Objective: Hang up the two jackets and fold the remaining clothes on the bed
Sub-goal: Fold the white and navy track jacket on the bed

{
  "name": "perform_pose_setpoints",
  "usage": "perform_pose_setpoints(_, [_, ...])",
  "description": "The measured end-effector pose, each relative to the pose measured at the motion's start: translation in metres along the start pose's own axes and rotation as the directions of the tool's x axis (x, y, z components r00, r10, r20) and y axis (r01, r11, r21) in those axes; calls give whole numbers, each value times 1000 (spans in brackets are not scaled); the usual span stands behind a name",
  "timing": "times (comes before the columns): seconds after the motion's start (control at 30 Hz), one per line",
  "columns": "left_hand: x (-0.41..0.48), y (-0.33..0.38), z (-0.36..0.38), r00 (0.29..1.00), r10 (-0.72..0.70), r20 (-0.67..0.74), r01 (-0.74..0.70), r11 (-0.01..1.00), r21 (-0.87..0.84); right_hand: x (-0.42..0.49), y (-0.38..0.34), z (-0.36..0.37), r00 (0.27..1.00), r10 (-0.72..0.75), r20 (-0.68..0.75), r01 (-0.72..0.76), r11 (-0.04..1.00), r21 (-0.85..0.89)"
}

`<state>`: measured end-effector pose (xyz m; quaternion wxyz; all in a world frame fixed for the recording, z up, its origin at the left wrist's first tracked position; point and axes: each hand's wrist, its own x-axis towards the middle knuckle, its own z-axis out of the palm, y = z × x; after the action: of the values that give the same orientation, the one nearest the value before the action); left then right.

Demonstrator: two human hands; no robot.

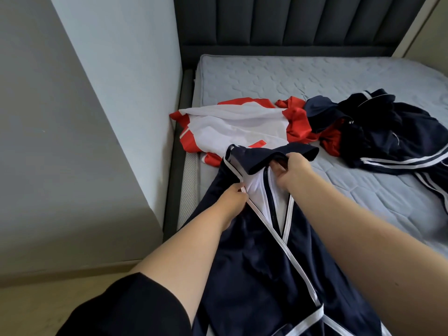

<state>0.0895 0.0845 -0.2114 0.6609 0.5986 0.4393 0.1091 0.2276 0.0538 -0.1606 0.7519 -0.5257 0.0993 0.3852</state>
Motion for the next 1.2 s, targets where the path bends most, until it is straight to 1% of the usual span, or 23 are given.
perform_pose_setpoints(0.03, [0,5,-4,999,-37,10,38,980,-193,-5,4,0,1000,2,7,-2,998,-62])
perform_pose_setpoints(0.07, [-1,13,-9,997,-66,26,71,918,-390,-9,8,-1,1000,5,19,-2,984,-179])
perform_pose_setpoints(0.1, [0,19,-15,997,-75,25,77,853,-516,-13,12,-4,999,12,37,1,947,-320])
perform_pose_setpoints(0.17, [4,33,-24,997,-79,-25,48,793,-608,-18,16,-14,995,57,86,-2,848,-530])
perform_pose_setpoints(0.23, [5,44,-28,987,-103,-125,10,811,-585,-21,14,-22,982,141,129,-23,758,-651])
perform_pose_setpoints(0.3, [5,51,-27,970,-102,-220,-6,896,-444,-18,5,-29,986,134,101,-26,716,-698])
perform_pose_setpoints(0.37, [6,50,-27,968,-70,-241,-7,952,-305,-8,-8,-35,999,-35,-1,26,769,-639])
perform_pose_setpoints(0.43, [6,43,-27,975,-69,-212,26,980,-196,4,-23,-43,973,-206,-106,103,797,-595])
perform_pose_setpoints(0.5, [6,34,-28,975,-95,-202,68,988,-140,15,-32,-50,937,-323,-131,183,775,-605])
perform_pose_setpoints(0.53, [6,30,-29,972,-116,-206,93,989,-116,21,-35,-53,913,-389,-120,224,726,-650])
perform_pose_setpoints(0.6, [8,23,-32,962,-121,-244,130,991,22,31,-35,-62,874,-483,-60,252,555,-793])
perform_pose_setpoints(0.67, [11,18,-35,952,-41,-304,112,969,220,35,-32,-71,886,-463,23,201,338,-919])
perform_pose_setpoints(0.73, [14,16,-38,939,61,-339,91,905,415,37,-28,-78,896,-436,89,180,172,-969])
perform_pose_setpoints(0.77, [14,16,-38,931,113,-347,88,853,515,38,-26,-80,872,-474,126,191,91,-977])
perform_pose_setpoints(0.83, [12,16,-39,906,233,-354,68,745,664,36,-26,-79,773,-581,254,262,-72,-962])
perform_pose_setpoints(0.87, [10,18,-39,881,307,-359,37,714,700,35,-27,-77,718,-596,360,324,-171,-930])
perform_pose_setpoints(0.93, [9,17,-38,801,478,-360,-21,623,782,34,-31,-70,657,-507,558,392,-403,-827])
perform_pose_setpoints(0.97, [10,18,-38,766,560,-317,-28,521,853,33,-32,-65,654,-431,622,396,-506,-767])
perform_pose_setpoints(1.0, [12,20,-39,752,613,-241,-29,397,917,33,-33,-61,668,-357,653,384,-586,-714])
perform_pose_setpoints(1.03, [15,23,-39,763,627,-157,-33,280,960,34,-34,-58,694,-299,655,365,-639,-677])
perform_pose_setpoints(1.1, [23,32,-39,806,590,-40,-56,143,988,33,-37,-55,740,-240,629,318,-698,-641])
perform_pose_setpoints(1.13, [24,36,-37,820,573,-16,-62,115,991,32,-39,-54,747,-231,623,290,-730,-618])
perform_pose_setpoints(1.2, [25,45,-37,814,580,-12,-62,108,992,26,-44,-56,723,-220,654,237,-811,-535])
